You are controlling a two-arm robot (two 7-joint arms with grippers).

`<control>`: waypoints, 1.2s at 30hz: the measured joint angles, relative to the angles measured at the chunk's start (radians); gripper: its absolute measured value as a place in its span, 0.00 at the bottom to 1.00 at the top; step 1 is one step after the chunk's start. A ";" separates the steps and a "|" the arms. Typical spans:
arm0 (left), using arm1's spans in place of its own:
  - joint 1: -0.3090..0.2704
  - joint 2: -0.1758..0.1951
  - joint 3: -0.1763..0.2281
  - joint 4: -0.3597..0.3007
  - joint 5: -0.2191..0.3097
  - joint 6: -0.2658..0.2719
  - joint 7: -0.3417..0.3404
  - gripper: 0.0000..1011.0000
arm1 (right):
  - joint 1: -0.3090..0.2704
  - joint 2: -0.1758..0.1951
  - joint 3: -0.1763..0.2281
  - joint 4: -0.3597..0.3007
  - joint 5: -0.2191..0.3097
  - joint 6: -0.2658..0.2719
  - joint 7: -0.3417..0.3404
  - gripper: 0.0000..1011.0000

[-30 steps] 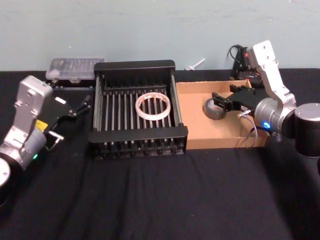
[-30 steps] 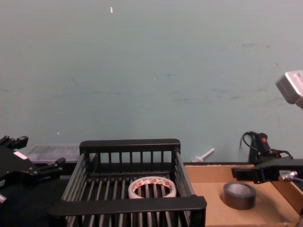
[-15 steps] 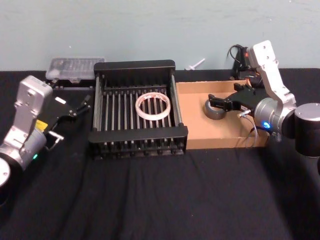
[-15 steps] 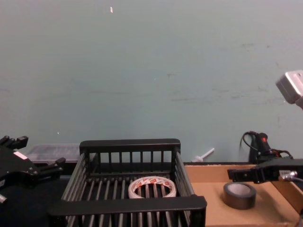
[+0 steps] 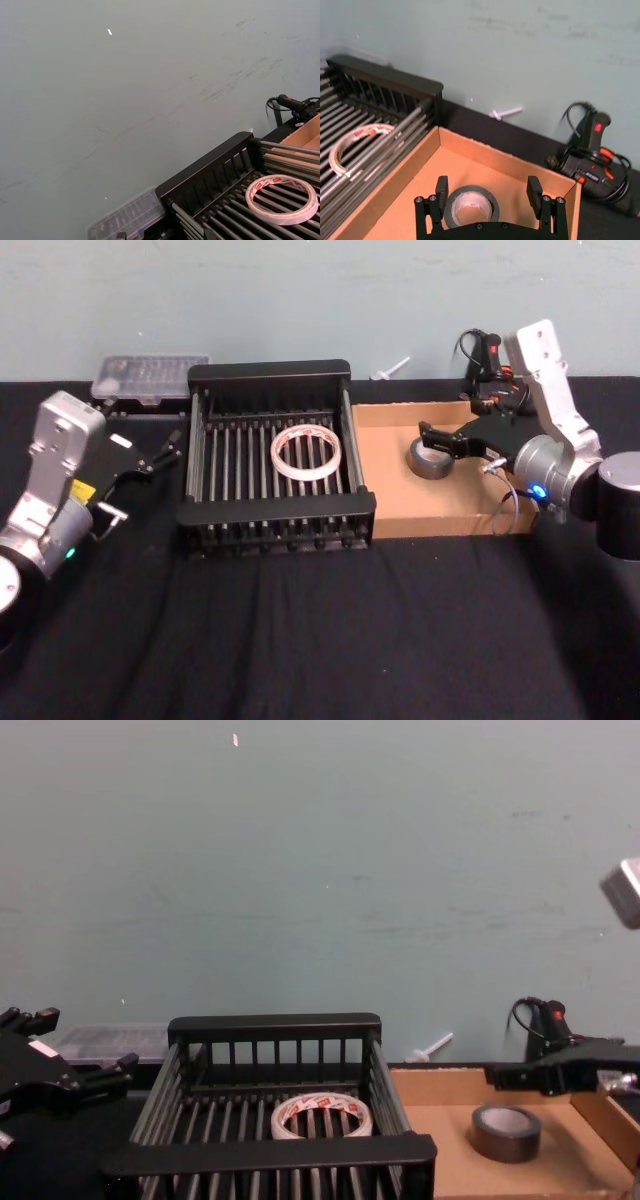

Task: Pick up the white tape and place it into the black box , Pick up the silver tape and place it into the brown box.

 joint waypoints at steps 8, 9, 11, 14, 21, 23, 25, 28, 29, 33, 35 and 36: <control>0.000 0.000 0.000 0.000 0.000 0.000 0.000 0.99 | -0.098 0.015 0.056 -0.108 -0.006 -0.115 -0.024 0.99; 0.000 0.000 0.000 0.000 0.000 0.000 0.000 0.99 | -0.098 0.015 0.056 -0.108 -0.006 -0.115 -0.024 0.99; 0.000 0.000 0.000 0.000 0.000 0.000 0.000 0.99 | -0.135 0.019 0.074 -0.144 -0.011 -0.157 -0.035 0.99; 0.000 0.000 0.000 0.000 0.000 0.000 0.000 0.99 | -0.183 0.021 0.095 -0.181 -0.018 -0.218 -0.048 0.99; 0.000 0.000 0.000 0.000 0.000 0.000 0.000 0.99 | -0.270 0.012 0.132 -0.224 -0.036 -0.351 -0.061 0.99; 0.000 0.000 0.000 0.000 0.000 0.000 0.000 0.99 | -0.283 0.009 0.136 -0.225 -0.041 -0.370 -0.063 0.99; 0.000 0.000 0.000 0.000 0.000 0.000 0.000 0.99 | -0.293 0.005 0.140 -0.225 -0.044 -0.382 -0.063 0.99; 0.000 0.000 0.000 0.000 0.000 0.000 0.000 0.99 | -0.309 -0.003 0.149 -0.225 -0.052 -0.397 -0.064 0.99; 0.000 0.000 0.000 0.000 0.000 0.000 0.000 0.99 | -0.311 -0.005 0.151 -0.224 -0.053 -0.398 -0.064 0.99; 0.000 0.000 0.000 0.000 0.000 0.000 0.000 0.99 | -0.318 -0.009 0.156 -0.223 -0.060 -0.399 -0.064 0.99; 0.000 0.000 0.000 0.000 0.000 0.000 0.000 0.99 | -0.317 -0.009 0.155 -0.223 -0.060 -0.399 -0.064 0.99; 0.000 0.000 0.000 0.000 0.000 0.000 0.000 0.99 | -0.317 -0.009 0.155 -0.223 -0.060 -0.399 -0.064 0.99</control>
